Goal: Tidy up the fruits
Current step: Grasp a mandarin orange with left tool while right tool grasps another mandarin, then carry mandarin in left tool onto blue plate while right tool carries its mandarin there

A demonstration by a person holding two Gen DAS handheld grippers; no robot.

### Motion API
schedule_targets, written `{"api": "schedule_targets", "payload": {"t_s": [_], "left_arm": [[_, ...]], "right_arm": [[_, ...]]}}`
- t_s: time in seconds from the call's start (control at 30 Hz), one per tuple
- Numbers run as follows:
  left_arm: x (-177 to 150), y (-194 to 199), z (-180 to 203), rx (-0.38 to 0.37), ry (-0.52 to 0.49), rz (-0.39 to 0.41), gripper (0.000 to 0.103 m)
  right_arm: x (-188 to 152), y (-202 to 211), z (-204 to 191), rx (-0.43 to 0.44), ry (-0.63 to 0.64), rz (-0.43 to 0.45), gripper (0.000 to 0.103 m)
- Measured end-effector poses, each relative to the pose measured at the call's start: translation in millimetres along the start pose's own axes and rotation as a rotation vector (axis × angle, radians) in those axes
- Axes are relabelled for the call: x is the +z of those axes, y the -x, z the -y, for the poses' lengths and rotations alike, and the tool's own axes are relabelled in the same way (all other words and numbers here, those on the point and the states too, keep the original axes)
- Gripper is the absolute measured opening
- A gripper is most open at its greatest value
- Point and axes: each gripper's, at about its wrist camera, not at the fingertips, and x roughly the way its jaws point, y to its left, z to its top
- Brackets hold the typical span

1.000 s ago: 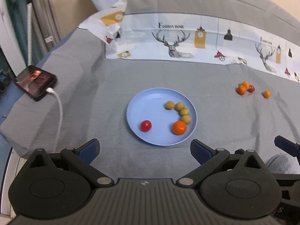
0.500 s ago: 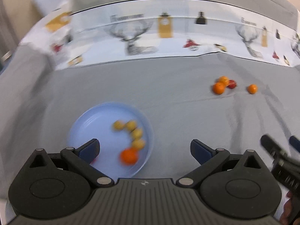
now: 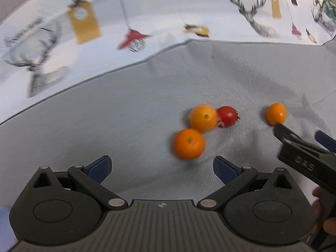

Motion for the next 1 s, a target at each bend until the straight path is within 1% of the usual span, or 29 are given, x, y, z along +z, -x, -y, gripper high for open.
{"api": "schedule_targets", "payload": {"t_s": [0.07,0.17,0.2,0.23,0.27,0.3,0.33,0.37,0.4,0.43,0.47,0.53,0.57,0.63,0.67,0.7,0.77,0.83,0.9,1.0], "left_arm": [[7.2,-21.1,1.5,0.0,0.003,-0.017,0.103],[12.7,-45.4,-3.7,0.009,0.025,-0.06,0.103],[13.3,-48.2,-6.5,-0.002,0.037,-0.064,0.103],[13.7,-47.1,-8.9,-0.009,0.047,-0.055,0.102],[13.7,-44.9,-11.0,-0.018,0.049,-0.038,0.102],[13.4,-41.1,-12.0,-0.032,0.046,-0.014,0.086],[12.6,-36.0,-12.0,-0.06,0.032,0.01,0.046],[12.7,-32.0,-9.9,-0.069,0.001,0.006,0.04],[11.8,-27.7,-7.5,-0.05,-0.024,0.006,0.039],[8.8,-22.1,-9.3,-0.058,-0.019,0.022,0.039],[5.7,-16.8,-11.8,-0.064,-0.018,0.026,0.039],[-2.3,-4.0,-17.0,-0.069,-0.016,0.017,0.039],[-8.9,6.1,-22.3,-0.071,-0.007,0.02,0.039],[-22.8,29.2,-31.4,-0.064,0.006,0.022,0.039],[-29.9,41.4,-35.8,-0.065,0.018,0.022,0.039],[-39.3,57.4,-41.8,-0.071,0.033,0.02,0.039],[-58.7,93.2,-49.4,-0.066,0.054,0.024,0.039],[-80.3,127.0,-62.2,-0.055,0.074,0.029,0.039],[-104.8,162.0,-76.5,-0.045,0.092,0.044,0.039],[-139.7,208.4,-100.1,-0.008,0.107,0.077,0.039]], "right_arm": [[4.0,-27.1,-4.4,-0.01,0.028,-0.006,0.102],[5.5,-56.7,-11.0,-0.016,0.08,-0.016,0.102],[2.9,-60.0,-14.6,-0.031,0.101,-0.001,0.102],[-0.3,-59.8,-17.7,-0.033,0.115,0.029,0.102],[-1.8,-58.9,-18.8,-0.033,0.119,0.04,0.102],[-2.0,-57.9,-18.1,-0.032,0.119,0.047,0.102],[-2.2,-56.3,-17.1,-0.027,0.119,0.052,0.088],[-2.1,-52.6,-15.9,-0.021,0.119,0.066,0.055],[-1.7,-47.7,-16.7,0.003,0.131,0.078,0.038],[0.1,-44.4,-19.8,-0.001,0.147,0.071,0.039],[2.5,-43.2,-22.8,0.002,0.153,0.046,0.039],[4.6,-37.5,-29.7,0.072,0.159,0.016,0.039],[4.2,-32.6,-35.2,0.086,0.176,0.008,0.039],[4.6,-18.9,-45.3,0.076,0.186,0.011,0.039],[5.5,-8.0,-48.2,0.071,0.168,0.007,0.039],[5.8,6.4,-50.4,0.072,0.14,0.0,0.039],[3.0,40.5,-53.2,0.114,0.111,0.012,0.039],[-4.3,82.9,-59.7,0.158,0.129,0.04,0.039],[-14.3,130.8,-67.5,0.224,0.153,0.063,0.039],[-33.3,193.2,-79.6,0.325,0.19,0.059,0.039]]}}
